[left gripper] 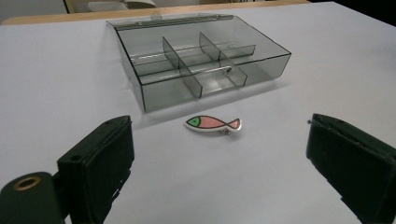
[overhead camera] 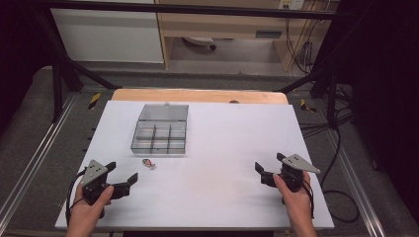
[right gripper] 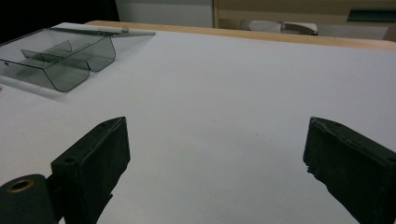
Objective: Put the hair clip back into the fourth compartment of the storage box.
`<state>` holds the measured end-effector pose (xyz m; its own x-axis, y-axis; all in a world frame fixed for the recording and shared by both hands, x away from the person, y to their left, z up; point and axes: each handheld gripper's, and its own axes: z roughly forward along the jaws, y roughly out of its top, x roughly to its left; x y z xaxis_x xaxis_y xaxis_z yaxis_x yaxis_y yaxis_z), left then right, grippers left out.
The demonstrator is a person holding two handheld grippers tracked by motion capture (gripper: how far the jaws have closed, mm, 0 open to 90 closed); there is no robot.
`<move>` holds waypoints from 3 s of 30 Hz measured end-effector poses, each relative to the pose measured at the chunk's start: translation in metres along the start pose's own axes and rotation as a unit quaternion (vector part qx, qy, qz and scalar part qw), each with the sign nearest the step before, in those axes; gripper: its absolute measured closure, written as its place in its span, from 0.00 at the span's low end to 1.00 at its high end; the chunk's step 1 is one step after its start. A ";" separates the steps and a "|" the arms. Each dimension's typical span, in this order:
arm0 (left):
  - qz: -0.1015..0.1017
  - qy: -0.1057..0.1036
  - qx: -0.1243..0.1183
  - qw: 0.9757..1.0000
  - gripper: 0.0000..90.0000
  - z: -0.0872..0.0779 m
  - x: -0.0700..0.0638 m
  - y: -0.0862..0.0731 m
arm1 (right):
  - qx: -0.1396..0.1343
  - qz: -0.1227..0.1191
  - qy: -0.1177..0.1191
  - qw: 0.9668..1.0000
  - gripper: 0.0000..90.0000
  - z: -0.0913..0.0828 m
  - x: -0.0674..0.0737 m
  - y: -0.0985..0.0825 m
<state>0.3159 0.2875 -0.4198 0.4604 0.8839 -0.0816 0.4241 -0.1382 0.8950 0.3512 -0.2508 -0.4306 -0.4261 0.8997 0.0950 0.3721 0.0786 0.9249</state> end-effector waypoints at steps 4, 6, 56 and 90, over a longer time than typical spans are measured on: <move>-0.001 0.002 0.001 1.000 0.09 -0.002 0.003 -0.001 | 0.008 0.002 0.008 1.000 0.04 0.001 0.003 0.000; -0.004 0.003 0.001 1.000 0.08 -0.003 0.004 -0.001 | 0.008 -0.002 0.010 1.000 0.03 0.002 0.005 0.000; -0.006 0.005 0.023 1.000 0.07 -0.002 0.004 -0.005 | 0.124 -0.015 0.154 0.980 0.06 0.085 0.130 0.025; -0.003 0.017 0.034 0.999 0.07 -0.005 0.011 -0.007 | 0.136 -0.030 0.197 0.970 0.11 0.123 0.187 0.047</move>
<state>0.3143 0.3002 -0.4244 0.4303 0.8999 -0.0714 0.4797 -0.1610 0.8626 0.3900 -0.0257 -0.4145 -0.7160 0.6601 0.2271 0.5178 0.2840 0.8070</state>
